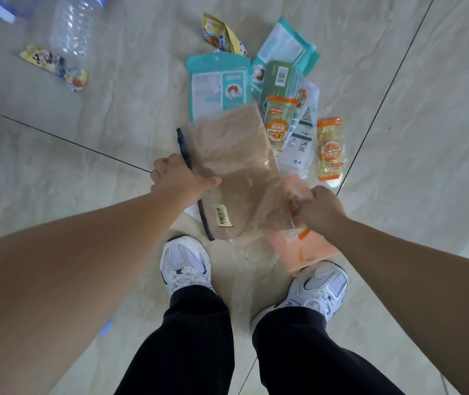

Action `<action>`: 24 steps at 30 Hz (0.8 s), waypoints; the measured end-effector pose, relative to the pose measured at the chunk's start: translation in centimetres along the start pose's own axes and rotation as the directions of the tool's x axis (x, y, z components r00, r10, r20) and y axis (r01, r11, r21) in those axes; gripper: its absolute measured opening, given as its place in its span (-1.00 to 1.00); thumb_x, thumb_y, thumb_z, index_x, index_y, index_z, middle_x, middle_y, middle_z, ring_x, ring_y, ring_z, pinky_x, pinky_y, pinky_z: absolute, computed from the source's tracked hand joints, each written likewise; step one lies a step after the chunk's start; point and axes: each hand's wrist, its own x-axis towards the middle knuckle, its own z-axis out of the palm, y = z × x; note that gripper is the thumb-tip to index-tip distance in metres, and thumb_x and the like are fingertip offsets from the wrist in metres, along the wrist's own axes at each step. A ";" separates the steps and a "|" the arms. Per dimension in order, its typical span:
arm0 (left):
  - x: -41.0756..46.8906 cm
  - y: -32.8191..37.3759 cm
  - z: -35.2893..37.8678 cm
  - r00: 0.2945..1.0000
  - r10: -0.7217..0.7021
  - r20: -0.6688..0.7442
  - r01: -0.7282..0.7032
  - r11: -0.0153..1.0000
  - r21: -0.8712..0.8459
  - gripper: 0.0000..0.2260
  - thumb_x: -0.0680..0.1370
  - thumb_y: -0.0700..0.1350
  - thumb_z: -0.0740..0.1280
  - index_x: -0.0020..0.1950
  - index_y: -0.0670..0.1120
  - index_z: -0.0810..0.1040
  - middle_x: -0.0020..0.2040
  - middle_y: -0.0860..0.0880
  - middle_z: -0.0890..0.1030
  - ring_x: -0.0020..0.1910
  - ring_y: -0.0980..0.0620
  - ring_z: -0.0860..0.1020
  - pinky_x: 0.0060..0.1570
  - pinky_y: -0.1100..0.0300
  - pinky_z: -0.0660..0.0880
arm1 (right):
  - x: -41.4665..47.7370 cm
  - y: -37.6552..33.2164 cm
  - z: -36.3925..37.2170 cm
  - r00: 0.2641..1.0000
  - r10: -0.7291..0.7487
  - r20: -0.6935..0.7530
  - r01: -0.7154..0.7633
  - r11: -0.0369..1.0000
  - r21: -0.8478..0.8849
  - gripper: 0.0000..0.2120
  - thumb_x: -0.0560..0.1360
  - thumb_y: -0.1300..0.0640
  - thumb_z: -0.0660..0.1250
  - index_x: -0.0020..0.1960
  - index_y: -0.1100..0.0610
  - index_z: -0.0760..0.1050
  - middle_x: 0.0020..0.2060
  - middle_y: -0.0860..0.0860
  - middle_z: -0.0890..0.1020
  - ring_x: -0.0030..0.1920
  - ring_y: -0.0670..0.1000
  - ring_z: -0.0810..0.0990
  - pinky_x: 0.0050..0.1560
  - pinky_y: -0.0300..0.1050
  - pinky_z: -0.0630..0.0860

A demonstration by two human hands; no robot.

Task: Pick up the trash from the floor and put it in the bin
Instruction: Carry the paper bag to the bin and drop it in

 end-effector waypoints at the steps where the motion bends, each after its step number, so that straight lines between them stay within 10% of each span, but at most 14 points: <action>1: 0.1 0.2 0.0 0.999 -0.029 -0.019 0.028 0.999 -0.047 -0.04 0.18 0.37 0.52 0.40 -0.11 0.30 0.36 -0.17 0.33 0.39 -0.21 0.31 0.29 -0.08 0.35 | 0.3 -0.2 -0.3 0.999 0.023 -0.045 -0.020 0.997 0.079 -0.93 0.48 0.23 0.20 -0.10 0.15 0.46 -0.30 0.06 0.54 -0.34 0.07 0.50 -0.42 -0.15 0.30; 7: 0.6 1.9 1.1 0.983 -0.181 0.023 0.180 0.944 -0.278 -0.01 0.13 0.37 0.54 0.34 -0.17 0.31 0.34 -0.14 0.47 0.35 -0.19 0.40 0.32 -0.06 0.42 | 1.6 -3.0 -1.2 0.994 0.105 -0.032 -0.081 0.898 0.432 -0.84 0.49 0.03 0.20 -0.06 0.06 0.52 -0.21 0.07 0.60 -0.25 0.12 0.56 -0.23 -0.09 0.47; 11: 0.1 2.7 2.0 0.976 -0.153 0.153 0.199 0.914 -0.354 -0.13 0.19 0.30 0.56 0.31 -0.18 0.43 0.24 -0.14 0.59 0.26 -0.19 0.53 0.25 -0.08 0.51 | 1.5 -4.7 0.2 0.988 0.034 0.148 -0.106 0.851 0.515 -0.40 0.29 -0.30 0.44 0.14 0.11 0.56 -0.06 0.04 0.71 -0.10 0.08 0.70 -0.09 -0.02 0.64; 17: -1.8 3.0 4.3 0.975 -0.005 0.224 0.075 0.949 -0.307 -0.37 0.31 0.24 0.51 0.25 -0.10 0.59 0.18 -0.13 0.63 0.20 -0.19 0.58 0.19 -0.05 0.54 | 2.2 -4.6 2.7 0.983 0.005 0.182 -0.095 0.866 0.491 -0.36 0.22 0.07 0.65 0.24 0.14 0.54 -0.03 0.08 0.72 -0.08 0.13 0.72 0.03 0.12 0.67; 24: -4.1 1.0 2.7 0.952 0.080 0.296 0.085 0.859 -0.506 -0.69 0.35 0.07 0.56 -0.03 -0.07 0.66 -0.33 0.05 0.68 -0.40 0.13 0.61 -0.51 0.36 0.42 | -0.2 -3.6 2.3 0.987 0.013 0.161 -0.090 0.871 0.483 -0.58 0.25 0.24 0.60 0.08 0.14 0.59 -0.09 0.11 0.73 -0.10 0.15 0.73 0.04 0.12 0.66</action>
